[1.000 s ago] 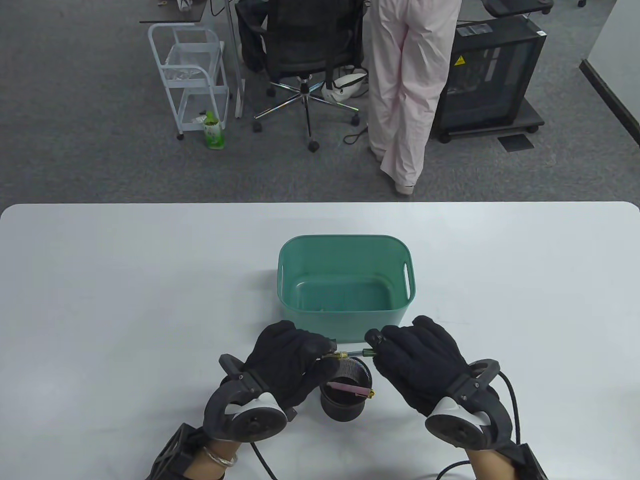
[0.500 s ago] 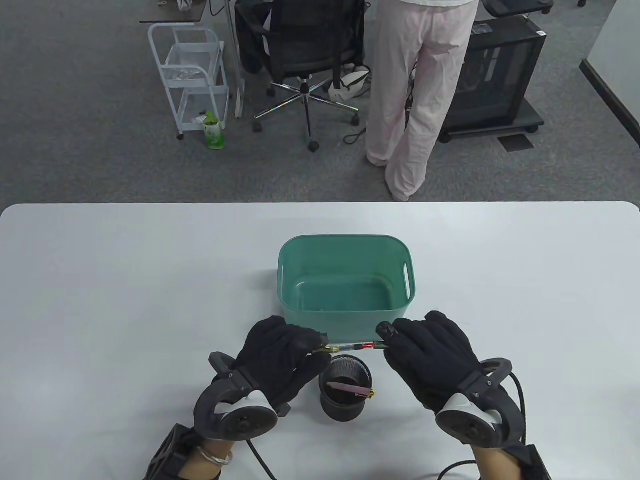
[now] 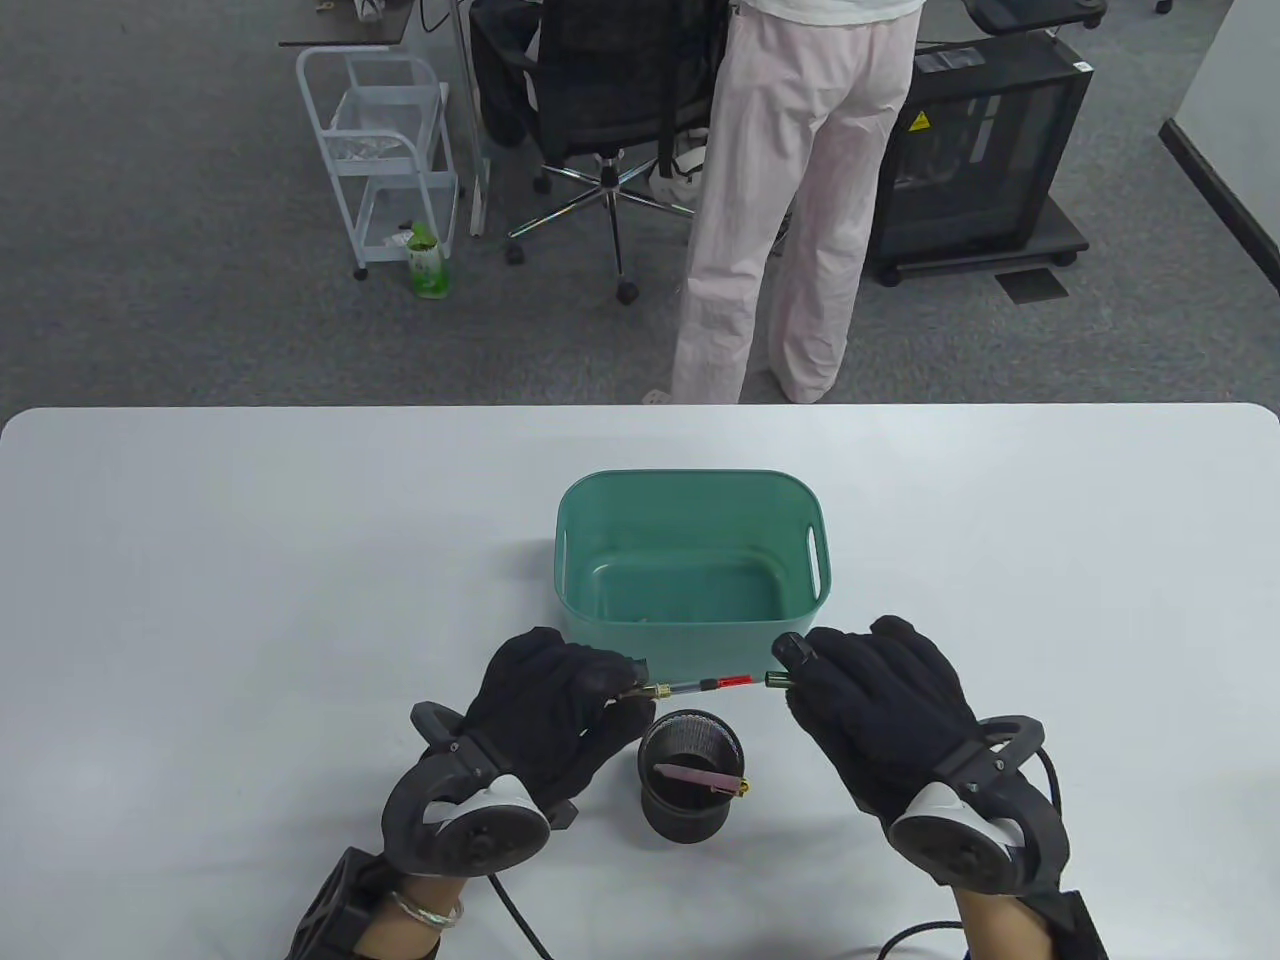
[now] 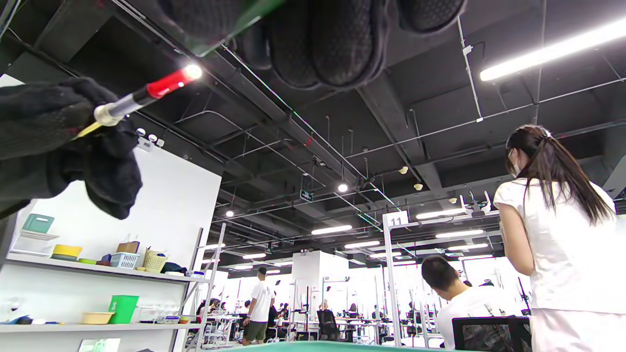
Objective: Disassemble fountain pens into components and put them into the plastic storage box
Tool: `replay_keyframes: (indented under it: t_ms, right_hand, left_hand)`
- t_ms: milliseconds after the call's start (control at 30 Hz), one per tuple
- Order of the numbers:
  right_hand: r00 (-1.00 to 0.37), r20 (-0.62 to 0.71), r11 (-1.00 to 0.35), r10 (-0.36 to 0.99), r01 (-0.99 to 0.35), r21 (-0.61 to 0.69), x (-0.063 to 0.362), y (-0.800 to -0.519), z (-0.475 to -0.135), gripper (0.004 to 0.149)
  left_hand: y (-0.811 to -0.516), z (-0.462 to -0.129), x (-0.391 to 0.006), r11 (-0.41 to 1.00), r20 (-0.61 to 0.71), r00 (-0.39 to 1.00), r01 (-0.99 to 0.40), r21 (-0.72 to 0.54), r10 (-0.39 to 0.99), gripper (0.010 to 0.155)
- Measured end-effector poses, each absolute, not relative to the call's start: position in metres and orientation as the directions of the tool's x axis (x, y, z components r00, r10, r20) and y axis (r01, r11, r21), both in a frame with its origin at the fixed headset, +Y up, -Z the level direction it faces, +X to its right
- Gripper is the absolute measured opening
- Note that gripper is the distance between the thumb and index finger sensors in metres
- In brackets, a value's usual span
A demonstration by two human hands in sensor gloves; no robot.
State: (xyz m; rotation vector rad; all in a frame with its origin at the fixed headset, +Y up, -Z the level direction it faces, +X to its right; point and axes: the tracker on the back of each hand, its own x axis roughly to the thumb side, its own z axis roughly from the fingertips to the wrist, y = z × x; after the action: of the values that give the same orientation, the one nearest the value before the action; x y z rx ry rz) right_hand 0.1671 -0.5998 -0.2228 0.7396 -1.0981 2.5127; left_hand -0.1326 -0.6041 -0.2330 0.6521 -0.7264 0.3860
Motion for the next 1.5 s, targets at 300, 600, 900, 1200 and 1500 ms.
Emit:
replay_keyframes:
  t_ms: [300, 600, 900, 1200, 1500]
  right_hand:
    - [-0.816, 0.571, -0.637, 0.091, -0.489, -0.597, 0.173, -0.597, -0.220, 0.044]
    - [-0.806, 0.582, -0.614, 0.105, -0.513, -0.600, 0.177, -0.593, -0.216, 0.044]
    - [-0.797, 0.593, -0.602, 0.119, -0.533, -0.595, 0.180, -0.591, -0.214, 0.044]
    - [-0.793, 0.597, -0.609, 0.120, -0.534, -0.587, 0.178, -0.591, -0.216, 0.044]
    - [-0.789, 0.601, -0.611, 0.125, -0.539, -0.580, 0.177, -0.590, -0.216, 0.044]
  left_hand:
    - [-0.604, -0.247, -0.120, 0.774, 0.692, 0.712, -0.502, 0.385, 0.118, 0.045]
    - [-0.600, -0.276, -0.106, 0.825, 0.656, 0.734, -0.474, 0.309, 0.177, 0.045]
    - [-0.612, -0.311, -0.100, 0.884, 0.538, 0.817, -0.392, 0.256, 0.207, 0.044]
    - [-0.633, -0.347, -0.088, 0.937, 0.431, 0.873, -0.317, 0.149, 0.227, 0.044]
    - [-0.651, -0.364, -0.078, 0.957, 0.396, 0.897, -0.264, 0.119, 0.198, 0.044]
